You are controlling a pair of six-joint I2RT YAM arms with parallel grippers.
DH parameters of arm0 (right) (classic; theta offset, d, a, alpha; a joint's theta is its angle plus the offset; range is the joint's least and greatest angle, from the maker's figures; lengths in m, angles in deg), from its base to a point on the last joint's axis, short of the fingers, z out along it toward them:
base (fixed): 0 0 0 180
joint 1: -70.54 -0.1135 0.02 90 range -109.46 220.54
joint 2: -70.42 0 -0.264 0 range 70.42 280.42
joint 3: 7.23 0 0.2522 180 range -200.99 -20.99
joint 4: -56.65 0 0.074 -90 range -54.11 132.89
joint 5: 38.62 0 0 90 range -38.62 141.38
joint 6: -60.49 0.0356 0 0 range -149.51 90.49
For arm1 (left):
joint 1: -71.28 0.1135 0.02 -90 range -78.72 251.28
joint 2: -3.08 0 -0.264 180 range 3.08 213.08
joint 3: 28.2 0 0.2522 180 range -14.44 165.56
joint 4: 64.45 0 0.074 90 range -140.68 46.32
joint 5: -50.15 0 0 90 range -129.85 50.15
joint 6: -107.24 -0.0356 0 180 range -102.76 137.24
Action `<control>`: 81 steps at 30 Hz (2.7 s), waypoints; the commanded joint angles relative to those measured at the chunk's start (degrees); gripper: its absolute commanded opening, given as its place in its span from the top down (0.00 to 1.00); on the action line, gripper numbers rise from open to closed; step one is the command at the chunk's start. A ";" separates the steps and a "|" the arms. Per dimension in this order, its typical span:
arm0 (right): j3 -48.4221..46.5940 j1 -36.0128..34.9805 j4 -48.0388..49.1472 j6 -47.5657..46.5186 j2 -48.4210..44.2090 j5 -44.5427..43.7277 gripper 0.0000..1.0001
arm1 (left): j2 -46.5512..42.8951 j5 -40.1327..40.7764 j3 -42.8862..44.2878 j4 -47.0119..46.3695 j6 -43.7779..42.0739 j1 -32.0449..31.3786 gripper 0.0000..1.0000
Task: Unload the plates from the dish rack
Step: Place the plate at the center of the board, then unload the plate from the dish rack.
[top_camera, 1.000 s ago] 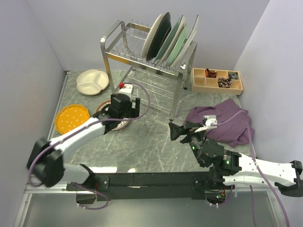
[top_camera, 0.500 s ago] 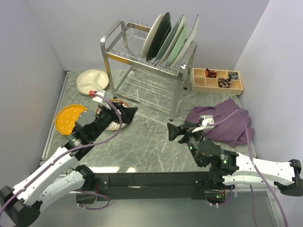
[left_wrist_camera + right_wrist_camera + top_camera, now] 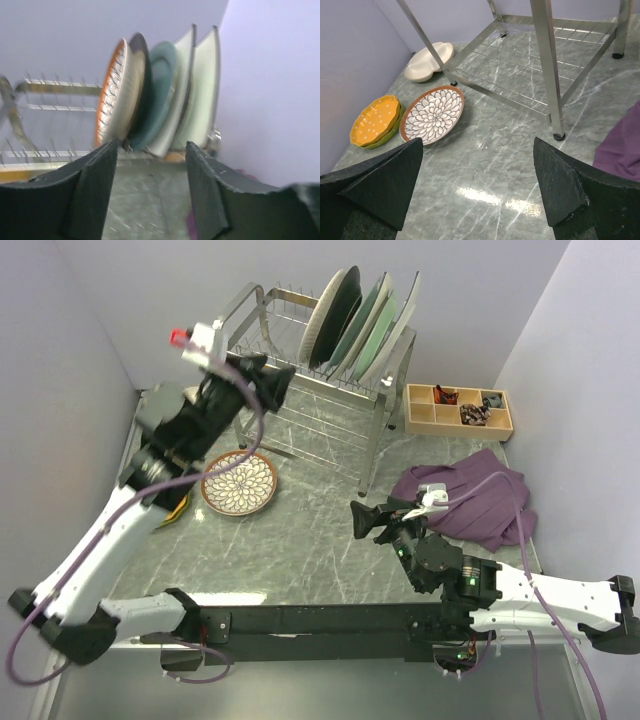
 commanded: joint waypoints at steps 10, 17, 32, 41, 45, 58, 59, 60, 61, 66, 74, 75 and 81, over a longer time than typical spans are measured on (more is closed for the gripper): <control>-1.80 -0.39 1.59 0.00 1.07 0.51 0.04 | 23.79 -18.59 25.97 6.45 -2.97 11.37 0.44; -1.81 -0.39 1.50 0.00 0.10 1.47 0.04 | 29.33 -23.69 27.91 4.34 -4.90 12.61 0.44; -2.25 -0.48 1.41 -0.62 1.94 0.15 0.04 | 38.22 -25.80 34.51 5.58 -7.00 13.22 0.59; -2.07 -0.39 1.67 -0.79 1.42 0.24 0.04 | 39.27 -30.72 34.25 3.56 -6.57 15.42 0.67; -2.24 -0.39 1.59 -0.88 1.85 0.16 0.04 | 39.80 -35.37 33.98 1.97 -5.60 16.47 0.69; -2.42 -0.30 1.41 -1.32 1.94 -0.55 0.04 | 44.28 -40.92 36.00 0.13 -5.34 16.74 0.62; -2.33 -0.48 1.50 -1.32 1.94 -0.55 0.04 | 44.28 -41.27 35.92 -0.05 -5.34 16.74 0.66; -2.33 -0.39 1.41 -1.41 1.86 -0.55 0.04 | 44.46 -41.62 35.91 -0.22 -5.43 16.74 0.69; -2.42 -0.39 1.41 -1.41 1.77 -0.55 0.04 | 44.46 -41.88 35.91 -0.49 -5.43 16.74 0.74; -2.42 -0.39 1.33 -1.41 1.85 -0.55 0.04 | 43.06 -41.54 34.08 -2.33 -5.51 16.74 0.90; -2.95 -0.39 0.97 -1.41 2.47 -0.02 0.04 | 39.19 -40.22 30.21 -8.47 -4.20 16.65 0.99; -2.95 -0.48 0.89 -1.41 2.38 -0.11 0.04 | 38.14 -39.95 29.07 -9.36 -3.50 16.65 0.99; -2.95 -0.39 0.62 -1.32 2.21 -0.02 0.04 | 34.98 -37.32 27.83 -12.52 -2.62 16.12 0.99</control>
